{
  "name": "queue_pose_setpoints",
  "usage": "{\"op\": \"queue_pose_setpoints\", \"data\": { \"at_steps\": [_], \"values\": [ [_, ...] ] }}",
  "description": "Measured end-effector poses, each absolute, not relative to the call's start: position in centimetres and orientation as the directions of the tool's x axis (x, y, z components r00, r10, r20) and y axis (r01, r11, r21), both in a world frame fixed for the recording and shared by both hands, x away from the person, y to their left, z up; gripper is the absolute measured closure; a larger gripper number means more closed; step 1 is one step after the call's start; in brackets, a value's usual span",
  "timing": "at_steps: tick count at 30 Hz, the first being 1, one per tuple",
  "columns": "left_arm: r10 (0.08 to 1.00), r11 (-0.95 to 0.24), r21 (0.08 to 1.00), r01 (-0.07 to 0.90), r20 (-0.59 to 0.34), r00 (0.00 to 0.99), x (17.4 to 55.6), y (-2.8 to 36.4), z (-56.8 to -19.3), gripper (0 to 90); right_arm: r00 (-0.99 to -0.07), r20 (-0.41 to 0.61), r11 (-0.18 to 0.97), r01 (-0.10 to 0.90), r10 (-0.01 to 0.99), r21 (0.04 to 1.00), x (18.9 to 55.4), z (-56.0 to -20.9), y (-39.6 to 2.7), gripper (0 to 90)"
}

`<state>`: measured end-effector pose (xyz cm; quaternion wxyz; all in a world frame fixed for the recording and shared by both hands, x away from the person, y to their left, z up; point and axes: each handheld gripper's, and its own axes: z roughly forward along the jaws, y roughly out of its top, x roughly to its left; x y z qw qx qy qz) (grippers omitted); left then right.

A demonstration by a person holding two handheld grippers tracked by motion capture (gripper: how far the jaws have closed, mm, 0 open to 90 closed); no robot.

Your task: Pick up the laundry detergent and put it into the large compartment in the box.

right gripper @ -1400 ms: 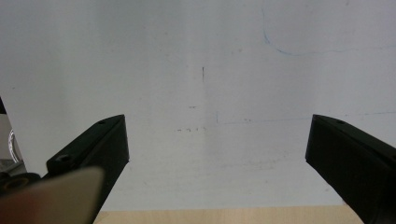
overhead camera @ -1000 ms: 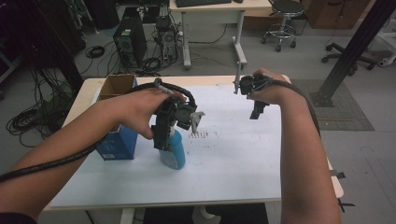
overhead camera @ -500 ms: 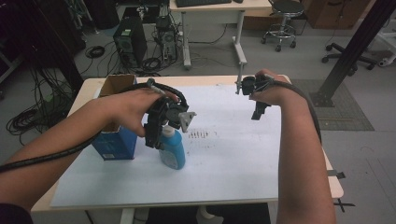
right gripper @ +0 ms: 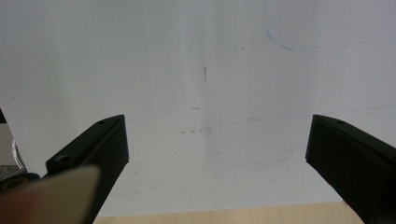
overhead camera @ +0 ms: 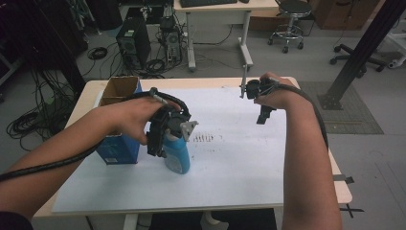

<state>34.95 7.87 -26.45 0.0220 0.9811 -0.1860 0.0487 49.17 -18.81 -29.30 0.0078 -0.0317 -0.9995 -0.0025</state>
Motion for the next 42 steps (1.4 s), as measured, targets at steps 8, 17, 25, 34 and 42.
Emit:
{"op": "queue_pose_setpoints", "data": {
  "at_steps": [8, 17, 25, 34, 42],
  "values": [
    [-0.359, -0.931, 0.021, -0.363, 0.119, 0.926, 35.0, 8.0, -27.2, 0.2, -0.998, 0.019, 0.998, 0.064, 0.064, 0.003, 49.1, -29.3, -18.8, 5.8],
    [-0.368, -0.928, 0.017, -0.372, 0.119, 0.922, 35.3, 7.8, -27.9, 0.2, -0.998, 0.019, 0.998, 0.066, 0.066, 0.0, 49.0, -29.3, -18.9, 5.8],
    [-0.37, -0.927, 0.012, -0.374, 0.112, 0.922, 35.4, 7.5, -28.6, 0.2, -0.998, 0.021, 0.998, 0.067, 0.067, -0.002, 49.0, -29.4, -19.0, 5.8],
    [-0.385, -0.922, 0.01, -0.388, 0.103, 0.917, 35.5, 7.3, -29.1, 0.4, -0.997, 0.023, 0.997, 0.072, 0.072, -0.001, 49.1, -29.7, -19.3, 5.8],
    [-0.378, -0.924, 0.011, -0.381, 0.103, 0.92, 35.6, 7.4, -29.2, 1.8, -0.997, 0.027, 0.997, 0.075, 0.075, -0.002, 49.2, -29.8, -19.4, 5.8]
  ]
}}
